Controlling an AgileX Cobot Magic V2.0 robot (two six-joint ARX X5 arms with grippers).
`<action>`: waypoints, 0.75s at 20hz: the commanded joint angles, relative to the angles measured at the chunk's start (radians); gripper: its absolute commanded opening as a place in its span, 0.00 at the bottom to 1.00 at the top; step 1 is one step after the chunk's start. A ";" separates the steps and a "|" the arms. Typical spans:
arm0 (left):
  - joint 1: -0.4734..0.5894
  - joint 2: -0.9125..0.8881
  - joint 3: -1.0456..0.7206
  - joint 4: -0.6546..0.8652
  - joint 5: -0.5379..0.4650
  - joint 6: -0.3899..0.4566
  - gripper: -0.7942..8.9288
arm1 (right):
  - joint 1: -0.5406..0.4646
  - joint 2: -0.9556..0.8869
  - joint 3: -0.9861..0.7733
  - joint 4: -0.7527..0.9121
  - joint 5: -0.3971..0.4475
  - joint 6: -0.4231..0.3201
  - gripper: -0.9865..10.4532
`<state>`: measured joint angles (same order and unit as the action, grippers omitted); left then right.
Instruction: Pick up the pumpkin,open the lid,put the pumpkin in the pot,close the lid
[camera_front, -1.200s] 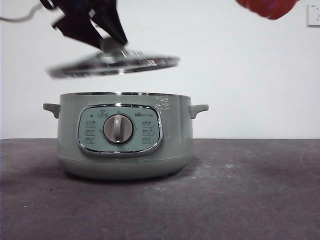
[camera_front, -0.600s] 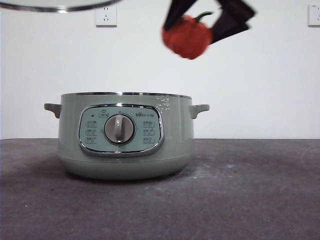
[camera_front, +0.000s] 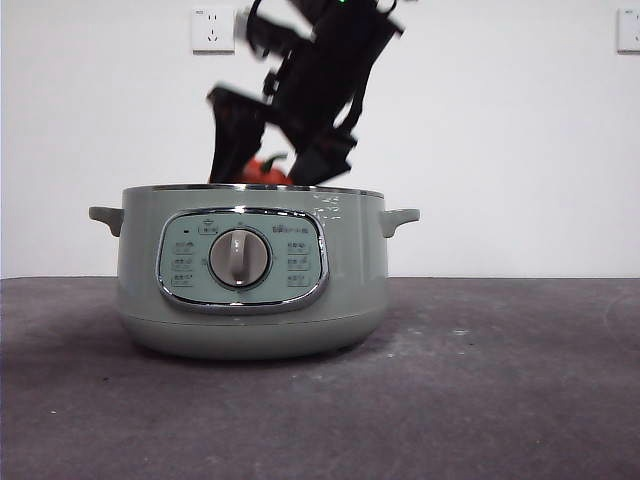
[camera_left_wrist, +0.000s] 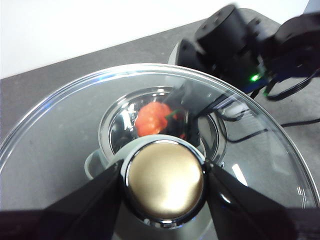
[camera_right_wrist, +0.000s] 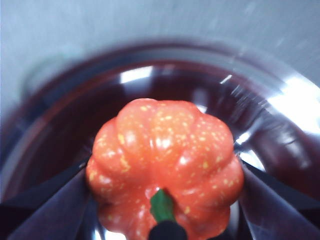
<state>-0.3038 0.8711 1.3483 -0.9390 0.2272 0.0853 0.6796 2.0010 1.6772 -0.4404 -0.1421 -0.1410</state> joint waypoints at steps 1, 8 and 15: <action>0.003 -0.010 0.016 0.026 0.009 -0.003 0.07 | 0.005 0.038 0.003 0.006 0.024 -0.026 0.08; 0.003 -0.010 0.016 0.025 0.010 -0.002 0.07 | 0.017 0.085 0.003 -0.081 0.044 -0.080 0.08; 0.003 -0.009 0.016 0.025 0.010 -0.002 0.07 | 0.024 0.080 0.009 -0.105 0.045 -0.060 0.67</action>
<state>-0.3038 0.8722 1.3483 -0.9588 0.2279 0.0853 0.6998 2.0686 1.6867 -0.5369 -0.0956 -0.2058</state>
